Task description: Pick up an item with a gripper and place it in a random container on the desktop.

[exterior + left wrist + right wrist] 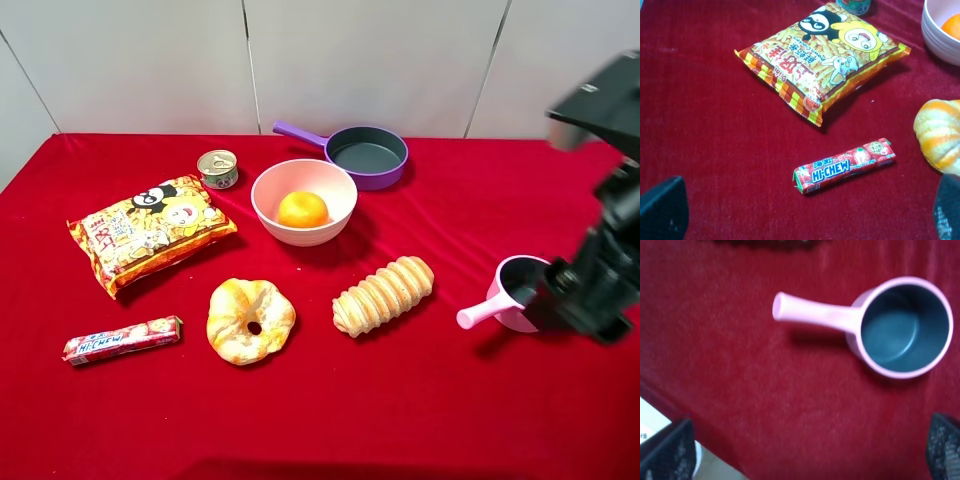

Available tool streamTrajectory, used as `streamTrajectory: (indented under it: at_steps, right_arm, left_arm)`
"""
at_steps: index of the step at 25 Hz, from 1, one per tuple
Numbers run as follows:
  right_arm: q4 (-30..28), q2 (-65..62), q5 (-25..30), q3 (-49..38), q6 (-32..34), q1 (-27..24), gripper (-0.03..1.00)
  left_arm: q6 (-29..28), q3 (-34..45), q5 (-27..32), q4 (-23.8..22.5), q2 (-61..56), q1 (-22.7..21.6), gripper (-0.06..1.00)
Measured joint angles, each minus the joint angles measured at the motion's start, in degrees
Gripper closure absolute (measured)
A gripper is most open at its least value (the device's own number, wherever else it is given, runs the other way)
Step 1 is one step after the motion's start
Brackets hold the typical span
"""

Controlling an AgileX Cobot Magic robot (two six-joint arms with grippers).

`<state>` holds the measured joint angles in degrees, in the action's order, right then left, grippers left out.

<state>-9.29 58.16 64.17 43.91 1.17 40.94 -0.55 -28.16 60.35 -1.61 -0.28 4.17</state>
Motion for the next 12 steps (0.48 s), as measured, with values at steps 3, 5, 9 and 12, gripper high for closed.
streamTrajectory:
  at_steps: [3, 5, 9, 12]
  right_arm:
    - [0.1, -5.5, -1.4, -4.0, 2.6, 0.0, 0.28]
    - [0.5, -9.2, -2.2, -6.3, 4.1, 0.0, 0.28]
    - [2.1, -15.7, -2.4, -10.6, 6.6, 0.0, 0.28]
    - [3.1, -20.6, -2.9, -13.6, 6.9, 0.0, 0.28]
  left_arm:
    - [0.0, 0.0, 0.0, 0.0, 0.0, 0.0, -0.03]
    - [0.0, 0.0, 0.0, 0.0, 0.0, 0.0, -0.03]
    - [0.0, 0.0, 0.0, 0.0, 0.0, 0.0, -0.03]
    - [0.0, 0.0, 0.0, 0.0, 0.0, 0.0, -0.03]
